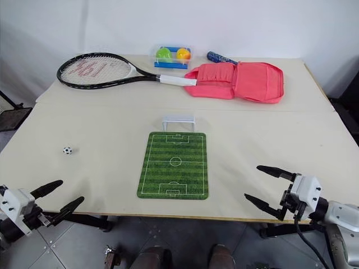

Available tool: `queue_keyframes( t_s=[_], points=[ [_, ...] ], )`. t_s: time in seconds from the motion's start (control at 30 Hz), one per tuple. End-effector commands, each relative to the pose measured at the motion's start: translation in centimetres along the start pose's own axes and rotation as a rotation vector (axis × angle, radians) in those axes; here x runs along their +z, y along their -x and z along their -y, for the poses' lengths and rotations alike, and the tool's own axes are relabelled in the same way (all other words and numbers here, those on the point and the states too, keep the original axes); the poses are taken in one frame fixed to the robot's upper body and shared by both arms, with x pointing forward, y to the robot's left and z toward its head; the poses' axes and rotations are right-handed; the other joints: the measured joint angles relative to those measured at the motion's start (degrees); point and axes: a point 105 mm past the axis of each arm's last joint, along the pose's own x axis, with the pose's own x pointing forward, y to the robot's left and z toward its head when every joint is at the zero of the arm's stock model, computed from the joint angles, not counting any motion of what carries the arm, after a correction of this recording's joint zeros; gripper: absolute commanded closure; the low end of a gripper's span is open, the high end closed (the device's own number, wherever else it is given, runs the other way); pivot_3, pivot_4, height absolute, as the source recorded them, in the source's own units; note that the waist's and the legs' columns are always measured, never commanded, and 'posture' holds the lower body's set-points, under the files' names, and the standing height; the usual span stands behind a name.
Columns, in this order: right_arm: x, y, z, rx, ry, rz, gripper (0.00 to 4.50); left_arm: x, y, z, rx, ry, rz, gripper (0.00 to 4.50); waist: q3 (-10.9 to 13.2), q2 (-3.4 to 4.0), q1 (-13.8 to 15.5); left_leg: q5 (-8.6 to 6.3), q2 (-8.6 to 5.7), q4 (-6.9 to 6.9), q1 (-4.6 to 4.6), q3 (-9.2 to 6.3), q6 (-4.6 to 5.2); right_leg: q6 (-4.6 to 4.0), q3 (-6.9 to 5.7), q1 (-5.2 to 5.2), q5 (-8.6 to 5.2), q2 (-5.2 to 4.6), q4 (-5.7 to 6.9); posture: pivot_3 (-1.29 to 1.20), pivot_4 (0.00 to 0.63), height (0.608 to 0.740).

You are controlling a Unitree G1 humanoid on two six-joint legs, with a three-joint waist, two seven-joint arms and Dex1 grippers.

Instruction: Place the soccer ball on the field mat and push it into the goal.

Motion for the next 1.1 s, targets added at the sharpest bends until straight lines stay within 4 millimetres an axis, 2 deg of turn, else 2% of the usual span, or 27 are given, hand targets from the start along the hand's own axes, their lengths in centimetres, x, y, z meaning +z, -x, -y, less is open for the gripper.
queue_keyframes(
  t_s=[0.03,0.1,0.23,0.37,0.47,0.53,0.73,0.87,0.93,1.03,1.1],
  points=[
    [0.7,-0.3,0.4,-0.006,0.007,0.022,0.0,0.3,0.3,-0.7,0.033,-0.04,-0.002,0.04,0.0,0.0,0.0,0.0,0.0,0.0,0.0,0.01,0.01,0.0,0.0,0.0,0.0,0.0,0.01,0.0,0.15,0.74],
    [1.2,-0.8,1.0,-0.045,-0.061,0.067,0.0,0.3,0.4,-0.9,0.055,-0.047,0.003,0.04,0.0,0.0,0.0,-0.01,0.0,0.01,0.0,0.01,0.01,0.0,0.0,0.0,0.0,0.0,0.01,0.0,0.15,0.74],
    [3.5,-3.1,0.5,0.007,-0.136,0.169,0.0,0.2,1.5,-1.3,0.143,0.05,0.039,0.04,0.0,0.0,-0.4,-0.01,0.04,0.0,0.01,0.03,0.0,-0.01,0.02,-0.02,0.01,0.01,0.03,0.0,0.15,0.74],
    [6.7,-6.3,-0.9,0.079,-0.092,0.33,0.0,-2.3,5.4,-2.7,0.344,0.196,0.05,0.04,0.0,-0.02,-1.2,-0.07,0.15,0.0,0.02,0.06,-0.06,-0.05,0.02,-0.04,0.03,0.08,0.11,0.0,0.15,0.74],
    [8.2,-6.6,-1.2,0.097,-0.05,0.454,0.0,-2.5,6.7,-4.0,0.52,0.254,0.118,0.04,-0.1,-0.12,-1.1,-0.09,0.14,0.0,-0.01,0.05,-0.03,-0.05,0.02,-0.06,0.03,0.1,0.1,0.0,0.15,0.74],
    [8.3,-6.8,-1.5,0.115,-0.031,0.478,0.0,-2.3,6.8,-4.2,0.565,0.273,0.15,0.04,-0.1,-0.19,-0.4,-0.12,0.11,0.05,-0.03,0.03,0.02,-0.03,0.02,-0.04,0.05,0.08,0.1,0.0,0.15,0.74],
    [7.9,-7.2,-1.3,0.14,-0.016,0.47,0.0,-0.5,3.8,-4.7,0.576,0.304,0.244,0.04,-0.2,-0.37,0.2,-0.14,0.09,0.13,-0.03,0.03,0.03,-0.02,0.04,-0.01,0.07,0.09,0.11,0.0,0.15,0.74],
    [6.9,-7.1,-0.9,0.137,-0.02,0.439,0.0,1.2,0.7,-6.6,0.573,0.304,0.251,0.04,-0.3,-0.43,0.1,-0.14,0.11,0.12,-0.02,0.04,0.0,-0.02,0.04,-0.03,0.07,0.14,0.14,0.0,0.15,0.74],
    [6.8,-7.1,-0.8,0.136,-0.02,0.438,0.0,1.3,0.3,-6.8,0.571,0.312,0.243,0.04,-0.3,-0.43,0.1,-0.14,0.1,0.13,-0.02,0.05,0.0,-0.02,0.04,-0.03,0.07,0.15,0.15,0.0,0.15,0.74],
    [6.5,-7.3,-0.9,0.137,-0.032,0.438,0.0,2.6,-4.0,-9.0,0.557,0.308,0.212,0.04,-0.3,-0.42,0.1,-0.17,0.09,0.1,0.04,0.12,0.01,-0.01,0.13,-0.04,0.07,0.14,0.15,0.0,0.15,0.74],
    [6.4,-7.4,-0.9,0.135,-0.04,0.441,0.0,2.8,-5.6,-9.9,0.548,0.312,0.186,0.04,-0.3,-0.44,0.2,-0.1,0.11,0.12,-0.04,0.06,-0.05,-0.02,0.06,-0.08,0.07,0.21,0.18,0.0,0.15,0.74]
  ],
)
